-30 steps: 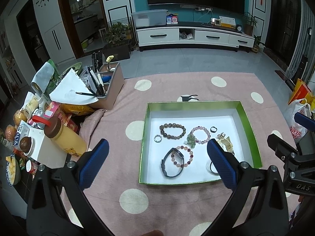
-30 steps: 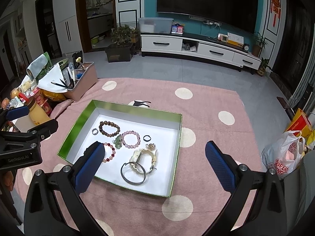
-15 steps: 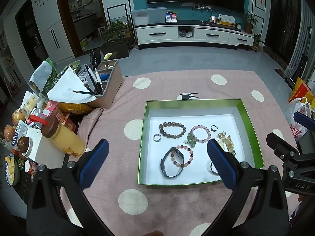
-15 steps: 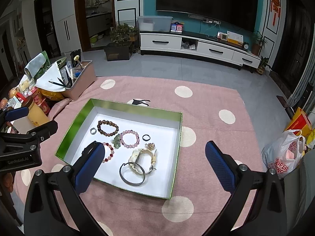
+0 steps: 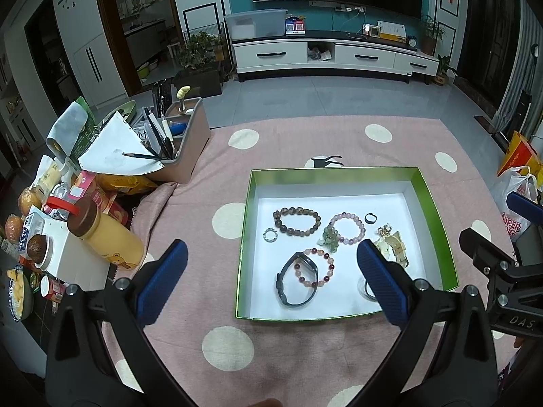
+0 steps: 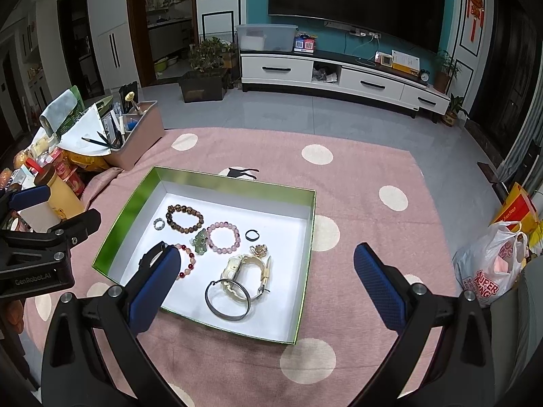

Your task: Organize jewelry

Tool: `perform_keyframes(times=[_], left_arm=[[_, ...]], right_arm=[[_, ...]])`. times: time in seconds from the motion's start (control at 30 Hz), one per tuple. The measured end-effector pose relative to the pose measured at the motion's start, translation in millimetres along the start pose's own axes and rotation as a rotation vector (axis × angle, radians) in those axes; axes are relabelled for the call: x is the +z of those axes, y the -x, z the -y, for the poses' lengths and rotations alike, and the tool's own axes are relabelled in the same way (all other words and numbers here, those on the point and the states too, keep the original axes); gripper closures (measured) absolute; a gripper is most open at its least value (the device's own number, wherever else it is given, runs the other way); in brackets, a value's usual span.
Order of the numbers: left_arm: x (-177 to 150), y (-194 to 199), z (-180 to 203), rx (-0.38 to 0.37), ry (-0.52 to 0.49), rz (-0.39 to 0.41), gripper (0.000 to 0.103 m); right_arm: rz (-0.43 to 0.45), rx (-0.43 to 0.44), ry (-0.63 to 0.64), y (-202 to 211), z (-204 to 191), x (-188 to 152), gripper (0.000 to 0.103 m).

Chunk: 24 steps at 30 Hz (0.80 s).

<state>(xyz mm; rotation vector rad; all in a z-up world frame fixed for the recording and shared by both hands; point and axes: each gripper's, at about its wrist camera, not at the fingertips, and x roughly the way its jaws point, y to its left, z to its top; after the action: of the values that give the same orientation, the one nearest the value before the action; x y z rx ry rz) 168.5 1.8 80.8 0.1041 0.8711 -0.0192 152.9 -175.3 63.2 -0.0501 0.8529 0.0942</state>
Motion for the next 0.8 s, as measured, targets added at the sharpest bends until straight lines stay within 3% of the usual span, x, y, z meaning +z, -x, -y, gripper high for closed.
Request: perform_keyframes(times=[0.8], left_arm=[[-3, -11, 0, 0.001, 0.005, -0.028, 0.002]], right_arm=[[-0.008, 0.0, -0.003, -9, -2, -4, 0.001]])
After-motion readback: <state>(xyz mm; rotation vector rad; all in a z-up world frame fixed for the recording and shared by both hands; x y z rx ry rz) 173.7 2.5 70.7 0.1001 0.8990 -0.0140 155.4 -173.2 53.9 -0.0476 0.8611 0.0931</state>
